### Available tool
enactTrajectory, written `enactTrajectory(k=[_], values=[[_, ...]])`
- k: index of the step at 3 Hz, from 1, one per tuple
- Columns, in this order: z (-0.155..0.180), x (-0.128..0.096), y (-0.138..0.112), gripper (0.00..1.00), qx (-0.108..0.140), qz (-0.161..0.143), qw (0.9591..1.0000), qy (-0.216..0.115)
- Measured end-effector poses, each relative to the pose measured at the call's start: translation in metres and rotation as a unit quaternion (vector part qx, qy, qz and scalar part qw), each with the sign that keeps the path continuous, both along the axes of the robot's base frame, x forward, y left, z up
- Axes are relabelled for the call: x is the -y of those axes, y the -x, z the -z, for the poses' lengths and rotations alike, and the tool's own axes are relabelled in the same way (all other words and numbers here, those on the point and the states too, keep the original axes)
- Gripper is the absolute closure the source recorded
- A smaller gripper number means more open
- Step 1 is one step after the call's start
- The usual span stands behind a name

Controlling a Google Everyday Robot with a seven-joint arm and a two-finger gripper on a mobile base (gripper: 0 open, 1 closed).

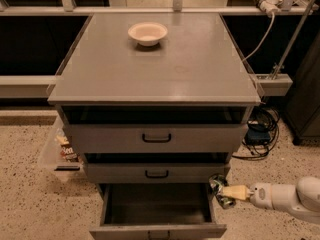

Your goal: Place green can into bottom drawer

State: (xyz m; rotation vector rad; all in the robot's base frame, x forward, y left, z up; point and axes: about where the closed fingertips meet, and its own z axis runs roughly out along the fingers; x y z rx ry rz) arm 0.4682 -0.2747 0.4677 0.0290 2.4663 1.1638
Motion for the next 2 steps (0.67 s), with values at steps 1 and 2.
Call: enactTrajectory(k=[1,2], values=[[0.0386,-0.0045,-0.0178,1.0,-0.023,-0.009,0.9994,-0.024],[0.0388,-0.0049,-0.0179,1.0,-0.024,-0.009,0.9994,-0.025]])
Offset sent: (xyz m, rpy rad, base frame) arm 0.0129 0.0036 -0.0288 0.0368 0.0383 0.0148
